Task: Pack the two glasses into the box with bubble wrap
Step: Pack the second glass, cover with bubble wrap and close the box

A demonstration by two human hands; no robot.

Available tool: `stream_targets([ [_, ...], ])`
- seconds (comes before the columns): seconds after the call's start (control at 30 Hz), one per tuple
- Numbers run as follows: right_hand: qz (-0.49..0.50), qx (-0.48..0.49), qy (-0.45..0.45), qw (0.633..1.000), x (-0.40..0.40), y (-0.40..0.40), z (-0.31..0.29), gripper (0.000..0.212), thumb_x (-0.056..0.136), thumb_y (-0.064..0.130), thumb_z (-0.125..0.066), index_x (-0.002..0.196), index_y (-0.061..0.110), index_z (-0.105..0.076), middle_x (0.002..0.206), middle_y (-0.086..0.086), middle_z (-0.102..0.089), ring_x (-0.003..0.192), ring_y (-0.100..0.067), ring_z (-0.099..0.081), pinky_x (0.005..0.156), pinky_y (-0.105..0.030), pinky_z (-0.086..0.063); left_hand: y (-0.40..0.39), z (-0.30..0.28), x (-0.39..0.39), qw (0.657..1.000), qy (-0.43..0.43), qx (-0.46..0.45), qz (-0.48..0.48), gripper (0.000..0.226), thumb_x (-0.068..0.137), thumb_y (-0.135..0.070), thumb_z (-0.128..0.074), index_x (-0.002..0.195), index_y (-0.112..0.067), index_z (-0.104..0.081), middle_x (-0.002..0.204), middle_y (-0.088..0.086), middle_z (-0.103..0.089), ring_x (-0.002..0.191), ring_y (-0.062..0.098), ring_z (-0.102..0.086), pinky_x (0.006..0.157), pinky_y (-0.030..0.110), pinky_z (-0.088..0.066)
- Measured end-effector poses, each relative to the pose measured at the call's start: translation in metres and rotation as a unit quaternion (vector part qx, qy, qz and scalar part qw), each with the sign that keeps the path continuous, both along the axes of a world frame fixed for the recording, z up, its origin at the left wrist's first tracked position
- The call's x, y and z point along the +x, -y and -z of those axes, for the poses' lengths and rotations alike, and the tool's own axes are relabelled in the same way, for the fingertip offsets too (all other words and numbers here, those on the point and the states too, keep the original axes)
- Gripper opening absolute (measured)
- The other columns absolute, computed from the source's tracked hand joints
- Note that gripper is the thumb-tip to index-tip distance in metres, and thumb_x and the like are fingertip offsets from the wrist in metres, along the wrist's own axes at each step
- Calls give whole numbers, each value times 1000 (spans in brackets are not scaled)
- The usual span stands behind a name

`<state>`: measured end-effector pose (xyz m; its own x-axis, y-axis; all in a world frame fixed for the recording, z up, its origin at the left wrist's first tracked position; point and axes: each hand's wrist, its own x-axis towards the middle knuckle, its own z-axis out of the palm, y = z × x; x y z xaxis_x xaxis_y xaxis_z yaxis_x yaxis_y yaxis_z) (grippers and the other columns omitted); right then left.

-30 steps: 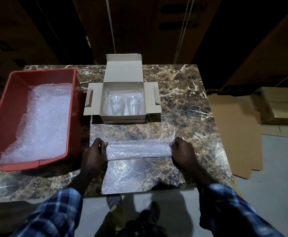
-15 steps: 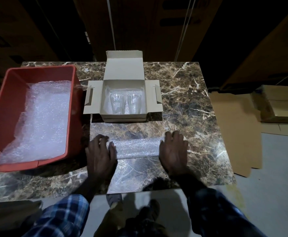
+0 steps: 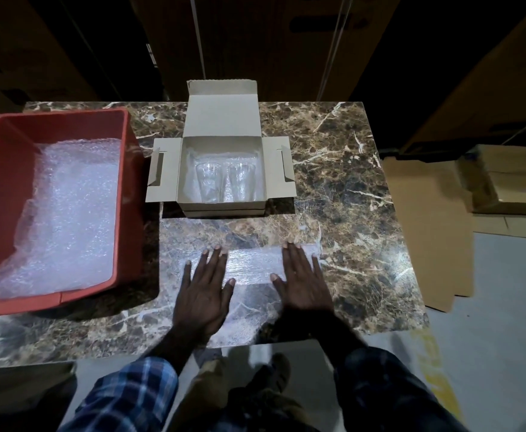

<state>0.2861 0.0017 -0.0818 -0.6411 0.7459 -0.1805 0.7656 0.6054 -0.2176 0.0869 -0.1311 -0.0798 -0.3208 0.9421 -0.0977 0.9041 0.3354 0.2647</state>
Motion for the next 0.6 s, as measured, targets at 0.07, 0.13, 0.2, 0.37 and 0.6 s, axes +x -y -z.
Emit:
stream_targets([
  [0.07,38,-10,11,999,24,-11,-1,76,101,63,-12,160,16,2,165,1,11,153,-15,8,122,-40,10,10,2,-17,999,-2,-5,-39,67,104,-56,-19,161,-23,-7,167,-5,-3,154,14,4,124,47,-2],
  [0.13,51,2,24,998,36,-18,-6,79,100,65,-8,159,14,6,165,-3,14,153,-18,10,123,-42,9,15,1,-28,998,-7,-10,-64,71,102,-59,-18,160,-19,-9,168,-1,-3,154,16,2,124,48,-2],
  [0.2,45,1,19,999,30,-19,-12,80,100,63,-7,159,10,6,165,-7,15,153,-22,11,122,-42,11,13,-5,-27,998,-8,-7,-67,73,102,-58,-18,160,-13,-13,168,7,-6,155,20,1,124,49,-2],
  [0.37,-72,2,-21,997,-17,9,-12,68,104,49,-26,158,8,-17,165,-7,-8,153,-21,-12,122,-42,-3,-11,-12,15,998,5,-4,67,67,106,-52,-26,160,-14,-12,167,5,-2,154,18,6,124,44,3],
  [0.6,-34,12,-29,999,20,-10,-6,74,101,57,-25,157,9,-24,164,-7,-16,152,-21,-15,121,-40,-4,8,-2,-14,998,-25,-31,54,75,103,-61,-24,160,-18,-5,168,0,2,154,15,6,124,45,2],
])
